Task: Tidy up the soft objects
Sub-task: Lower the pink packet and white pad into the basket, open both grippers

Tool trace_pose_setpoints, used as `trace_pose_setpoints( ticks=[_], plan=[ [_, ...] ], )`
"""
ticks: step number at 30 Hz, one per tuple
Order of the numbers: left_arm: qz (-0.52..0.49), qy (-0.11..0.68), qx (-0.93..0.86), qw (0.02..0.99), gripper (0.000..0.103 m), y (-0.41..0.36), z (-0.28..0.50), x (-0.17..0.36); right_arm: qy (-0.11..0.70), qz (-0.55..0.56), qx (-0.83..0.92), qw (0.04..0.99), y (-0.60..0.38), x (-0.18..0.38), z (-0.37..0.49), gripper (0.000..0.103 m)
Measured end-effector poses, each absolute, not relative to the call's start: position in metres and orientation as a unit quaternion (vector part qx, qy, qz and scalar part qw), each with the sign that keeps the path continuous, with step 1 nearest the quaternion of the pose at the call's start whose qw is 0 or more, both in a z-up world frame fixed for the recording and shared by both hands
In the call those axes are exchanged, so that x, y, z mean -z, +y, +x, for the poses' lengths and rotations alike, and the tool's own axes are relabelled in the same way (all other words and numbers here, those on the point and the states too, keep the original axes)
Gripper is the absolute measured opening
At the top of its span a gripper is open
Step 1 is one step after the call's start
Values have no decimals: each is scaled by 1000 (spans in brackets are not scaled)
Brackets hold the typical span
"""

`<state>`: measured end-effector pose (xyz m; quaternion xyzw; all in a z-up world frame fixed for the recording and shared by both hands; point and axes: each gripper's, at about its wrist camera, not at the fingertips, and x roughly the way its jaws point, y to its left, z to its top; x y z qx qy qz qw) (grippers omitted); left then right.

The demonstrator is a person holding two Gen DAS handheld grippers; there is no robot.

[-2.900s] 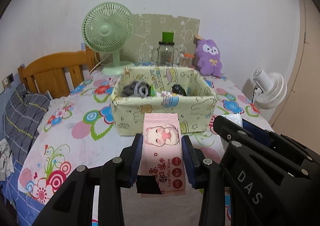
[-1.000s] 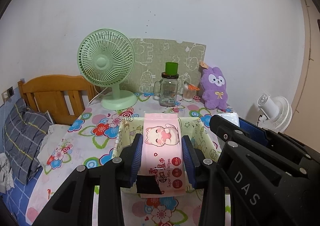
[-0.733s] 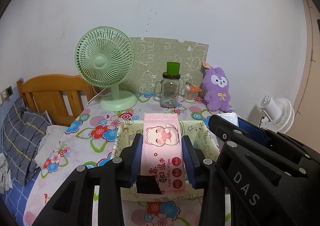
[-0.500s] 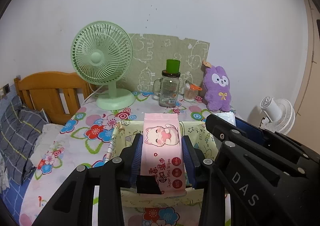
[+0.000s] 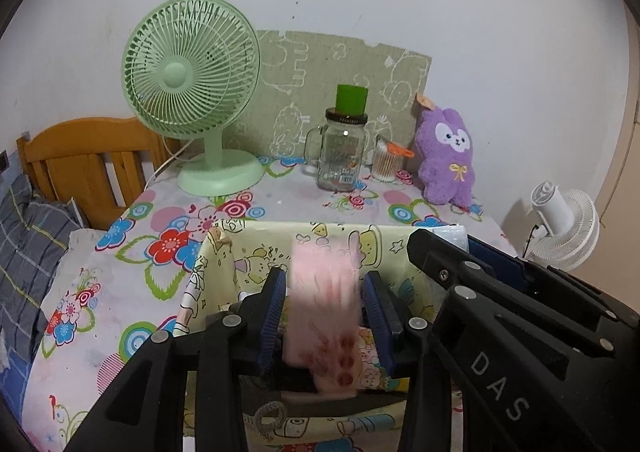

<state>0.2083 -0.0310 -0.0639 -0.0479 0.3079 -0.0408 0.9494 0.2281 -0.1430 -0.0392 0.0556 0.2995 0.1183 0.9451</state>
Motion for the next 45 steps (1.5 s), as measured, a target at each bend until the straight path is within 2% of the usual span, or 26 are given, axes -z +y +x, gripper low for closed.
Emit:
trace_pose_setpoints(
  ticks=[3,9,21,29,30,31,33,36,40,45],
  plan=[
    [-43,312,37,948,60,-30,210,67,302,53,-118,944,-142,44,231,30],
    [-39,312,33,949,69,-26,210,68,301,50,-131,943,-137,46,234,30],
    [-24,331,21,943,76,-15,215,76,315,45,-152,936,-116,60,248,29],
    [-19,335,13,942,78,-12,216,80,321,35,-153,934,-110,66,252,31],
    [-19,336,11,942,79,-12,215,80,322,34,-151,934,-110,66,252,36],
    [-20,336,10,941,80,-12,215,80,322,34,-150,934,-110,66,251,47],
    [-21,333,11,943,83,-11,213,79,317,38,-150,936,-111,65,248,56],
    [-22,331,13,943,87,-10,210,77,314,33,-149,937,-111,61,243,58],
    [-23,326,11,945,92,-10,204,74,306,34,-147,940,-114,57,236,76],
    [-23,324,19,946,95,-12,197,69,301,28,-143,942,-116,50,225,88]
  ],
)
